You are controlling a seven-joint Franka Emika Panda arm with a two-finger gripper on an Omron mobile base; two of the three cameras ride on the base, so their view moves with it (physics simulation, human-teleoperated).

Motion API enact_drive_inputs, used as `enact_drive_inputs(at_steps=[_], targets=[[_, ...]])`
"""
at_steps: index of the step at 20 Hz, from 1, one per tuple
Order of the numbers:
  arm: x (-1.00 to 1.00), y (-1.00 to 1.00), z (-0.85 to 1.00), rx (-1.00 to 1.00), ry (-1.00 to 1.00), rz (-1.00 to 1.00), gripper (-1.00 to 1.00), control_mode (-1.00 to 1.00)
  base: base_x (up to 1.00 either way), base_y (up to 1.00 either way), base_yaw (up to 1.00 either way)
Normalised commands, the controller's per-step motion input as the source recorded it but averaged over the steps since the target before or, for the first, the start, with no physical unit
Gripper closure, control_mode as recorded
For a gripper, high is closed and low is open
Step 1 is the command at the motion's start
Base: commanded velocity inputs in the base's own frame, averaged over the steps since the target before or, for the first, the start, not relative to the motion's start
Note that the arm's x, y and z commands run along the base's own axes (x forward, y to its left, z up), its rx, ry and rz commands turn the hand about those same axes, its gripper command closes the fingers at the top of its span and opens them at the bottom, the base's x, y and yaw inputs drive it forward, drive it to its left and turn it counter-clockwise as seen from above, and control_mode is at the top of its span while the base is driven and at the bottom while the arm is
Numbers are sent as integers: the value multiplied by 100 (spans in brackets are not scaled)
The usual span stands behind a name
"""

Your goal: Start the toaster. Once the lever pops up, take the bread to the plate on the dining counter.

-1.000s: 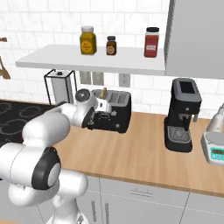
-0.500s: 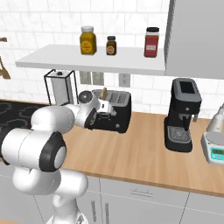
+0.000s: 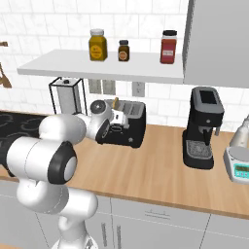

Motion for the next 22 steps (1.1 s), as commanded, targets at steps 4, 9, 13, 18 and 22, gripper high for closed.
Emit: enact_drive_inputs(at_steps=[4, 9, 13, 18, 22], targets=[[0, 0, -12, 0, 0, 0, -100, -100, 0, 0, 0], [0, 0, -7, 0, 0, 0, -100, -100, 0, 0, 0], [0, 0, -12, 0, 0, 0, -100, -100, 0, 0, 0], [0, 0, -14, 0, 0, 0, -100, -100, 0, 0, 0], [0, 0, -17, 0, 0, 0, -100, -100, 0, 0, 0]])
